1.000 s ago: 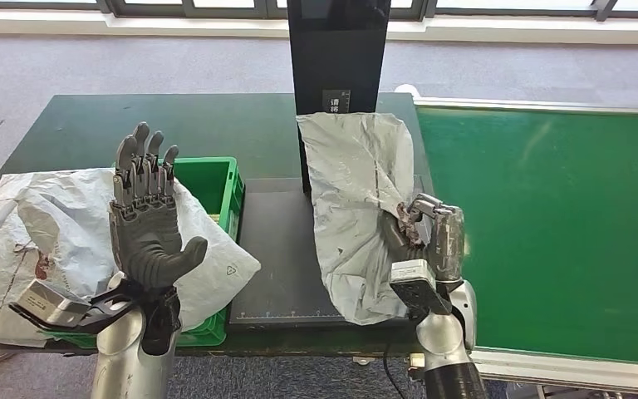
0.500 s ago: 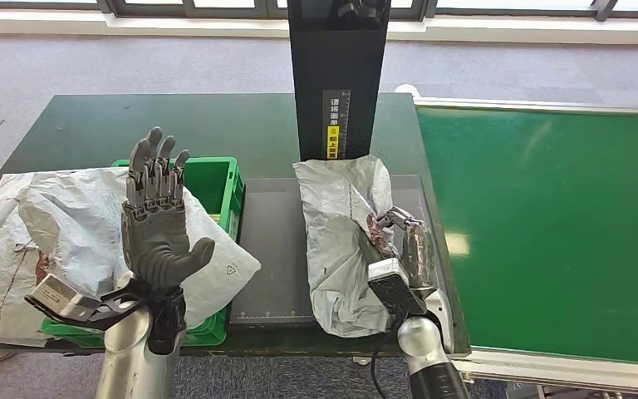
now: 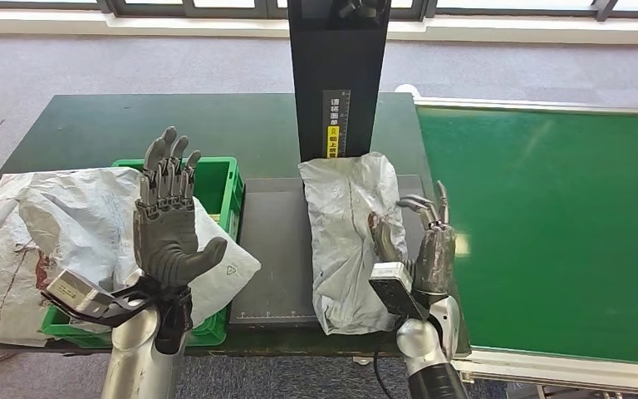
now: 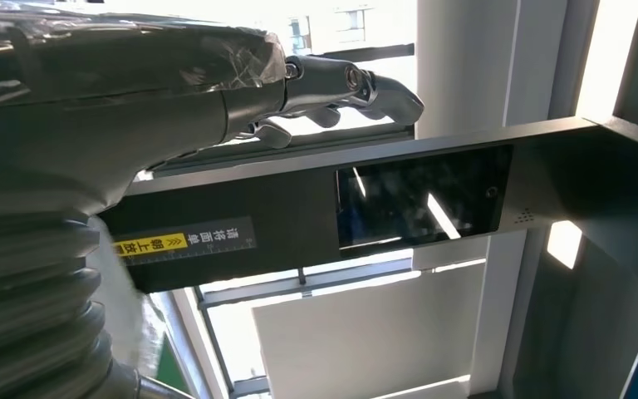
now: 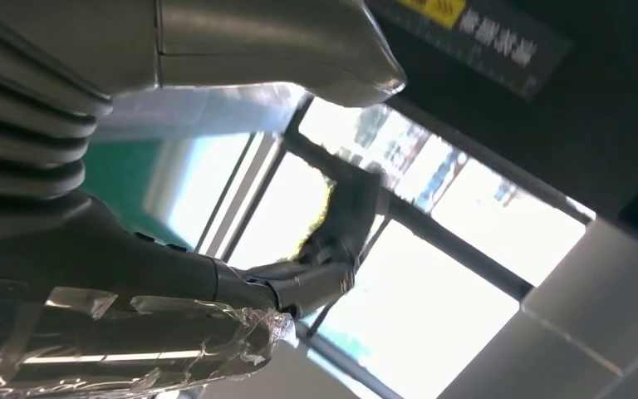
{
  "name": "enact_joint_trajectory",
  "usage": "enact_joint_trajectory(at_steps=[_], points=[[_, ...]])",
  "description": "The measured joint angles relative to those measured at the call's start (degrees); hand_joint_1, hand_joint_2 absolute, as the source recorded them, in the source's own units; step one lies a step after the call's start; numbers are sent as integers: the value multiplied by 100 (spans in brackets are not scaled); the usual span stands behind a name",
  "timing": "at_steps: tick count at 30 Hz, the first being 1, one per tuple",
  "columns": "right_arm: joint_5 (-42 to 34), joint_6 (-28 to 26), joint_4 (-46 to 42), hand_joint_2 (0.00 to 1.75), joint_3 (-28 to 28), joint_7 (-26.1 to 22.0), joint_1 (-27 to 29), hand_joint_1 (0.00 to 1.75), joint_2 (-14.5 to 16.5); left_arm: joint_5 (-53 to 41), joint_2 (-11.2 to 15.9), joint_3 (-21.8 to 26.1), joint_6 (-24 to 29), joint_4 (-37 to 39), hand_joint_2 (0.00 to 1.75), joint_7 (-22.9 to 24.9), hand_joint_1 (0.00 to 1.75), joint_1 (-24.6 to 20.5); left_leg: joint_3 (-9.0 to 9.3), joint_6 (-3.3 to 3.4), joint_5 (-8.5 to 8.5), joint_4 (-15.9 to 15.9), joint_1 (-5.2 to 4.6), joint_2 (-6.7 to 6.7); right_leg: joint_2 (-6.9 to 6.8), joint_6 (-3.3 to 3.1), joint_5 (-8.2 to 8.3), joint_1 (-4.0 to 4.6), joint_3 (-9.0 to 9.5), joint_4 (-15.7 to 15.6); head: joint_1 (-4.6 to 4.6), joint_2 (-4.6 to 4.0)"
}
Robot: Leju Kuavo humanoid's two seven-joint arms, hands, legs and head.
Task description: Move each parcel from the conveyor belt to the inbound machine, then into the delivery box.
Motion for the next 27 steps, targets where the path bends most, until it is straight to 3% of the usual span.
enact_joint_trajectory(at_steps=[4, 15, 27], points=[[31, -407, -205, 0, 0, 76, 72, 0, -16, -87, 8, -155, 134, 58, 175, -21, 0, -33, 1, -1, -1, 0, 0, 3, 5, 0, 1, 0, 0, 0, 1, -1], [221, -277, -330, 0, 0, 420, 97, 0, -32, -181, 10, -368, 280, 114, 175, -34, 0, -69, 0, -1, -1, -1, 0, 3, 7, 0, 1, 1, 0, 0, 1, -1], [331, -751, -514, 0, -10, 38, 132, 0, -32, -415, 11, -580, 396, 245, 175, 257, 0, -127, 1, -1, -1, 0, 0, 3, 7, 0, 0, -2, -1, 0, 1, 0]])
